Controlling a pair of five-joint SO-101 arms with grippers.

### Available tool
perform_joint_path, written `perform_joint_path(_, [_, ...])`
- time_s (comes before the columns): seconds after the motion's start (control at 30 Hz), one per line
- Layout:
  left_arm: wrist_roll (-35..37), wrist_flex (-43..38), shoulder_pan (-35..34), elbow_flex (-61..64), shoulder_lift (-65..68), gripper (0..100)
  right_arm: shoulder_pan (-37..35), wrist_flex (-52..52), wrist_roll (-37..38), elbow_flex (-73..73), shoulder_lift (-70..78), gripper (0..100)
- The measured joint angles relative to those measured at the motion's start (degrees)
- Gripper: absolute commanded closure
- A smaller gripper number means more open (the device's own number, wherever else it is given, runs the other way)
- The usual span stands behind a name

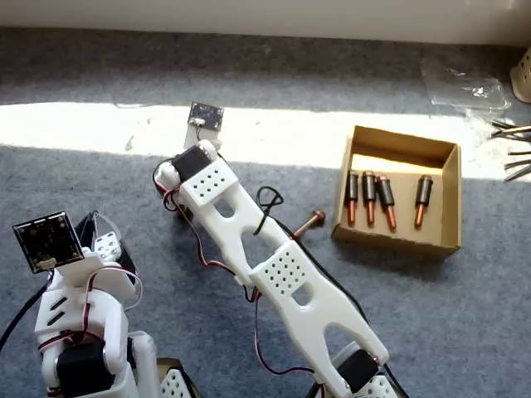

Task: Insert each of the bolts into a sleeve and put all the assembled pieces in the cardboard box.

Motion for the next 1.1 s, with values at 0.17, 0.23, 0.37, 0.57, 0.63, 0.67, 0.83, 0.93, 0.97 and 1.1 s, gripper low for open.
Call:
perform_joint_path(0.17, [0.0,0.0,0.0,0.0,0.0,97,-0.1,1.3,-0.1,0.0,0.0,87.8])
perform_joint_path(0.23, [0.0,0.0,0.0,0.0,0.0,97,-0.3,1.5,-0.1,0.0,0.0,92.3])
perform_joint_path(0.37, [0.0,0.0,0.0,0.0,0.0,97,-0.4,2.1,-0.1,0.0,0.0,98.9])
perform_joint_path(0.57, [0.0,0.0,0.0,0.0,0.0,97,-0.4,2.4,-0.1,0.0,0.0,99.5])
perform_joint_path(0.63, [0.0,0.0,0.0,0.0,0.0,97,-0.4,3.3,-0.1,-0.2,0.0,99.5])
perform_joint_path(0.67, [0.0,0.0,0.0,0.0,0.0,97,-0.4,4.0,-0.1,-0.9,0.0,99.5])
perform_joint_path(0.83, [0.0,0.0,0.0,0.0,0.0,97,-0.1,7.1,4.9,-6.6,0.1,99.5])
perform_joint_path(0.93, [0.0,0.0,0.0,0.0,0.0,97,-0.1,8.7,10.2,-10.7,0.0,99.5])
perform_joint_path(0.97, [0.0,0.0,0.0,0.0,0.0,97,-0.1,9.0,11.9,-11.2,-0.2,99.5])
perform_joint_path(1.1, [0.0,0.0,0.0,0.0,0.0,97,-0.1,9.4,16.2,-11.5,-0.7,99.5])
